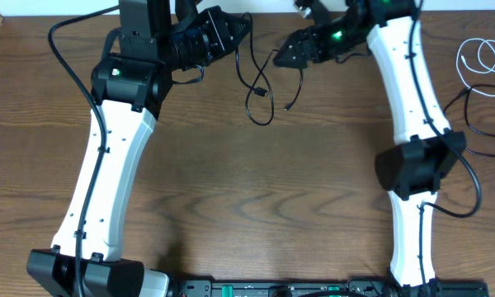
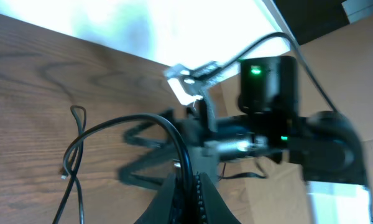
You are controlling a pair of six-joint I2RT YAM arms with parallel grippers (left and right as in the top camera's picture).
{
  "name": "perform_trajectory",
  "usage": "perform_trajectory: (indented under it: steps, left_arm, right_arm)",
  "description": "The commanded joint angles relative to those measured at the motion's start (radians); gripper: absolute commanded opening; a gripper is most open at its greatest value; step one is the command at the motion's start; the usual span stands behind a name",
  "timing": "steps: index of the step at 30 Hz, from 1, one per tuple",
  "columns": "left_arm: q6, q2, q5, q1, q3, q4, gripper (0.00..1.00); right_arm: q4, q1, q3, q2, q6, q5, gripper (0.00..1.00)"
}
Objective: Untangle cables
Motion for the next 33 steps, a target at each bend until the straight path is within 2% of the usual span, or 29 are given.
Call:
perform_trajectory:
  steps: [1,6,8,12,15,16,18,19,20,26,28,30,33]
  left_arm:
    - [-0.034,-0.017,0.016,0.004,0.003,0.010,0.07]
    - [-0.039,-0.017,0.017,0.004,0.003,0.010,0.07]
    - [-0.039,-0.017,0.016,0.004,0.003,0.010,0.07]
    - [-0.050,-0.017,0.017,0.004,0.003,0.009,0.07]
    - [-0.050,-0.017,0.017,0.004,0.003,0.009,0.07]
    - [-0.050,-0.017,0.017,0.004,0.003,0.009,0.07]
    - [-0.050,-0.017,0.017,0.004,0.003,0.009,0.07]
    - [-0.049,-0.017,0.016,0.004,0.003,0.009,0.07]
    - [-0.049,-0.017,0.016,0.004,0.003,0.009,0.07]
    - [-0.024,-0.017,0.010,0.027,0.003,0.003,0.08]
    - [-0.018,-0.017,-0.036,0.050,0.003,-0.043,0.08]
    - [-0.010,-0.017,-0.100,0.066,0.003,-0.096,0.17]
    - [-0.010,-0.017,-0.237,0.081,0.003,-0.194,0.49]
  right_arm:
    - [0.049,0.039,0.006,0.053,0.064,-0.037,0.78]
    - [0.153,0.095,0.006,0.097,0.103,-0.040,0.73]
    - [0.184,0.117,0.006,0.108,0.104,-0.035,0.66]
    - [0.226,0.147,0.006,0.119,0.169,0.045,0.62]
    - [0.240,0.164,0.006,0.119,0.171,0.082,0.54]
    - [0.243,0.169,0.006,0.119,0.174,0.097,0.48]
    - [0.246,0.170,0.006,0.119,0.181,0.123,0.29]
    - [0.247,0.168,0.006,0.119,0.207,0.152,0.05]
    - [0.246,0.166,0.006,0.119,0.216,0.164,0.01]
    - [0.225,0.137,0.006,0.115,0.218,0.179,0.01]
    - [0.181,0.109,0.007,0.101,0.213,0.192,0.01]
    - [0.138,0.086,0.007,0.081,0.191,0.218,0.01]
    - [0.071,0.050,0.007,0.031,0.138,0.266,0.01]
